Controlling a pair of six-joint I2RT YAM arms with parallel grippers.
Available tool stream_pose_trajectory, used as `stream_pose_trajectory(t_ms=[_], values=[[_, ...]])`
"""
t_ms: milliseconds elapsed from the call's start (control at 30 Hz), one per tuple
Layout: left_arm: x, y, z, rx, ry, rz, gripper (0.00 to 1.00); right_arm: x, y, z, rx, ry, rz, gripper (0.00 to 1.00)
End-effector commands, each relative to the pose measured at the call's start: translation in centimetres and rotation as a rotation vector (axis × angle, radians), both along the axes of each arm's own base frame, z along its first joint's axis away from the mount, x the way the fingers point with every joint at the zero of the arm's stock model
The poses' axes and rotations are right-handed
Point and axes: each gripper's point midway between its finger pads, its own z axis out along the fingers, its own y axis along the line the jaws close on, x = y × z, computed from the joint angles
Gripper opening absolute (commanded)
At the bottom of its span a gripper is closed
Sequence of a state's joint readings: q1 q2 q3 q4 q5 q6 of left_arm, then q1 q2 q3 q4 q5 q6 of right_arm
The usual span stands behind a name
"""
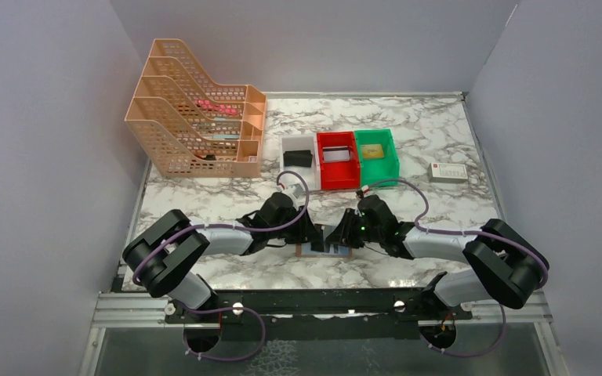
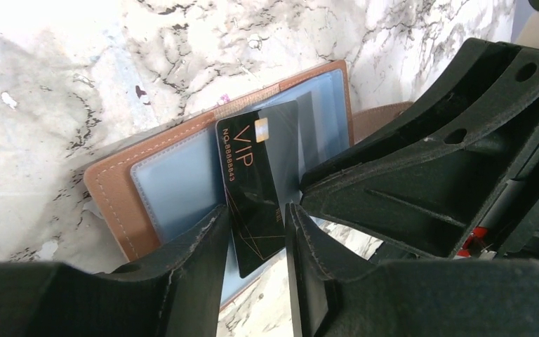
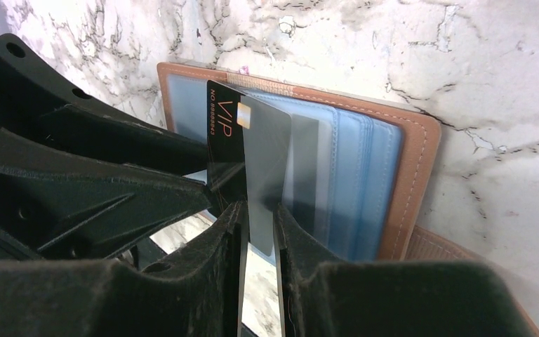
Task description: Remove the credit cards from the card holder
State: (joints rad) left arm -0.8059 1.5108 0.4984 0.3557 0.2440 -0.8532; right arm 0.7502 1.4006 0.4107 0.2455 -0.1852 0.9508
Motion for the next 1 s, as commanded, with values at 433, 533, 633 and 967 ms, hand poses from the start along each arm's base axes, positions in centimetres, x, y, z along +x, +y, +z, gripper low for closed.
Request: stream_pose_trajectory(t_ms=[433, 533, 633, 967], values=[[-2.8, 0.1, -1.8, -0.04, 0.128, -0.05, 0.46, -3.7, -4.2, -5.9, -0.194, 0.166, -0.029, 0.26], [-3.0, -0.2, -1.9, -0.053, 0.143, -0.069, 0.43, -3.5, -3.7, -5.6, -0.169, 0.163, -0.03, 0.26], [-3.0, -0.6, -1.5, -0.07, 0.136, -0.08, 0.32, -3.4, -3.5, -5.5, -0.164, 0.164, -0.031, 0.26], [-2.9, -1.5, 0.3, -0.122, 0.092, -0.137, 0.0, -3.6, -3.7, -5.9, -0.173, 0.177, -0.036, 0.26]])
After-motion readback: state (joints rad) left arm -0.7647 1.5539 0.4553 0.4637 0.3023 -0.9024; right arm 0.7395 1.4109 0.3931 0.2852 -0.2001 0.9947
